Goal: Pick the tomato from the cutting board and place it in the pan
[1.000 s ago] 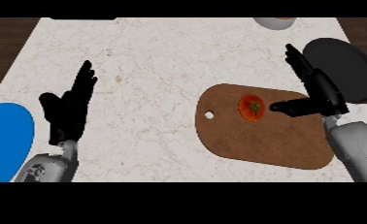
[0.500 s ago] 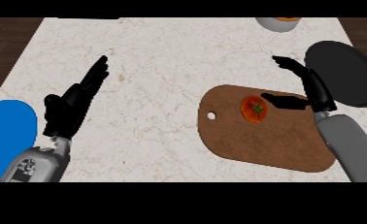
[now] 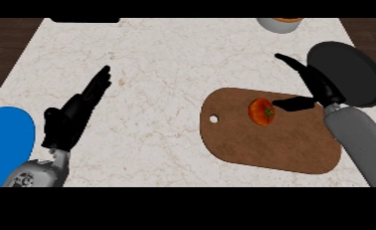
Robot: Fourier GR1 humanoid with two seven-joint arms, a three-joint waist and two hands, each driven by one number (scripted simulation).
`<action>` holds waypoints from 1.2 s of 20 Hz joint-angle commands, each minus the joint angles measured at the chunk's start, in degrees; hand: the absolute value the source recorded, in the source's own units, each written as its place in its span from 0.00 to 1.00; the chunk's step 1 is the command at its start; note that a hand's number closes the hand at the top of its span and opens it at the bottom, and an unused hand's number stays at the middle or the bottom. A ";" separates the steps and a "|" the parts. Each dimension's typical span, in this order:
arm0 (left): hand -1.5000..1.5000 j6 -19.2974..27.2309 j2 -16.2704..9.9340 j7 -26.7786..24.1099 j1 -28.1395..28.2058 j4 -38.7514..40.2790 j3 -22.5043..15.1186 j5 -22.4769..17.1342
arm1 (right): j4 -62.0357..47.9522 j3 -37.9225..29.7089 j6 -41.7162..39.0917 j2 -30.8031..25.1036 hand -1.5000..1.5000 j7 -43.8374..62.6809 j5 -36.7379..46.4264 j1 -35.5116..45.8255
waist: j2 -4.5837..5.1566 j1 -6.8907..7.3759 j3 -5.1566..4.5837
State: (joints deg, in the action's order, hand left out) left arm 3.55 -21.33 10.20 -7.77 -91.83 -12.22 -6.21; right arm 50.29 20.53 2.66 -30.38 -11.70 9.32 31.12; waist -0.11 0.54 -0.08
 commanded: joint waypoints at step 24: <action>0.50 -3.36 4.17 0.47 -1.38 1.75 3.88 3.29 | 21.81 8.42 -39.84 6.86 0.00 49.02 12.67 6.44 | 0.05 -0.53 0.07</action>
State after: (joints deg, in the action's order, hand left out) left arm 0.97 -18.37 10.50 -8.68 -90.51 -9.20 -3.72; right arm 69.63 30.17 -35.63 -25.09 34.81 18.82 39.65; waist -0.13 -0.10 -0.03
